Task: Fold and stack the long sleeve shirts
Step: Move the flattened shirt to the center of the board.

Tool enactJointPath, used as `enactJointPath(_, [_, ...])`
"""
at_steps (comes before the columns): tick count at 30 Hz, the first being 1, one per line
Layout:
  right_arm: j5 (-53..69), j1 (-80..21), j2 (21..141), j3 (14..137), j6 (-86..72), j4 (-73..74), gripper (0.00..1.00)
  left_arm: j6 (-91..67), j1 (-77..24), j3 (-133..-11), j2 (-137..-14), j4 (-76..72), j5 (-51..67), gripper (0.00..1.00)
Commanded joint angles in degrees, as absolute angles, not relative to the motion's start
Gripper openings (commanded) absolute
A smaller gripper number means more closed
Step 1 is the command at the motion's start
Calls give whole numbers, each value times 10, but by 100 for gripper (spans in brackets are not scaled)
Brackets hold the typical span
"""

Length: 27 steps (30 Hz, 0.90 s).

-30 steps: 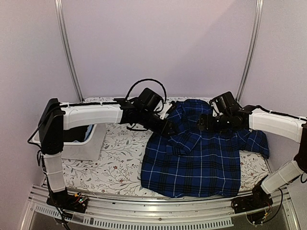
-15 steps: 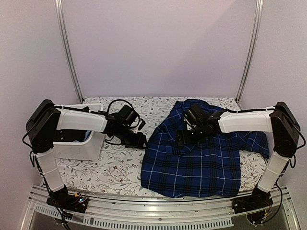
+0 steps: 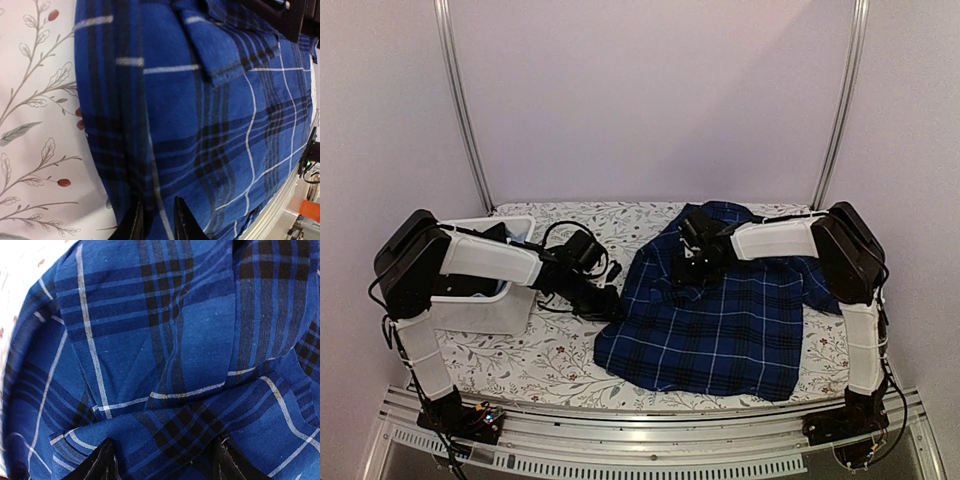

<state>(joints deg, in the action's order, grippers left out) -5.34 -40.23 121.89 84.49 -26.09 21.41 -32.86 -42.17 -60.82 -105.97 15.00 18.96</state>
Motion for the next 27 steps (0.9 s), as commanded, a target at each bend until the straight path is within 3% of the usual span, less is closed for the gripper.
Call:
enactJointPath(1, [-34,-393,1279,928,-243,210,65,-328,-409,-599,-1050,135,192,16])
enactJointPath(4, [-46,-391,1299,971,-227,243,66,-324,-403,-596,-1044,138,199,0])
enactJointPath(16, [-129,-463,1192,948,-198,287,81,-352,-408,-546,-949,180,189,0])
enactJointPath(19, [-143,-487,1212,969,-200,307,83,-361,-408,-528,-939,181,188,7])
enactJointPath(25, [-138,-522,1263,1001,-207,310,84,-370,-408,-511,-915,199,142,31])
enactJointPath(27, [-139,-525,1281,1014,-210,309,83,-369,-408,-514,-904,210,125,34])
